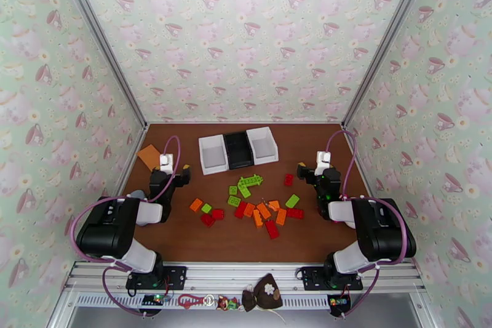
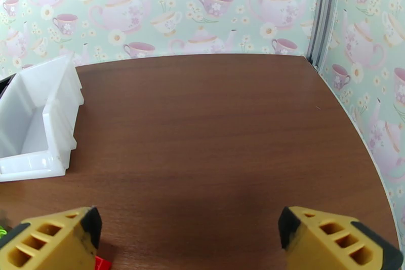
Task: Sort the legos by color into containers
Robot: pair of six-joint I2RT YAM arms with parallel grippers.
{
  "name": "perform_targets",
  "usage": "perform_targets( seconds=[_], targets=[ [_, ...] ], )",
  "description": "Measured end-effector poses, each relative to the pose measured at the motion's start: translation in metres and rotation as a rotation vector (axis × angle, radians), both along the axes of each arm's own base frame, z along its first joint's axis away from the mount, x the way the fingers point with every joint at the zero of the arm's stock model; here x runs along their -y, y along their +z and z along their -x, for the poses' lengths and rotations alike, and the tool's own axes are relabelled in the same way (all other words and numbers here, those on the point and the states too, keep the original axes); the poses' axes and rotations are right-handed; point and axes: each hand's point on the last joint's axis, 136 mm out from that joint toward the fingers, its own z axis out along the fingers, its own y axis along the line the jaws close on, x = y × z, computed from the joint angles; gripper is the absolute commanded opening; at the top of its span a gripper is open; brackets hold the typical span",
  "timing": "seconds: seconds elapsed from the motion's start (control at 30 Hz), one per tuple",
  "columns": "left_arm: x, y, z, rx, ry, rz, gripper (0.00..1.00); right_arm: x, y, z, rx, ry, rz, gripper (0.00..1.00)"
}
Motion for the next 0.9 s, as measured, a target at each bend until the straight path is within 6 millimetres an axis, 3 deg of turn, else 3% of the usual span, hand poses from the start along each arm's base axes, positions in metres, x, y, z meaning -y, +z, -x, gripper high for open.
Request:
perform_targets(
  seconds=[0.9],
  targets=[
    [-0.0061, 0.0004, 0.0004, 0.001, 0.035, -0.009, 1.00, 0.0000, 0.0000, 0.0000, 0.000, 0.000, 0.000, 0.99]
  ],
)
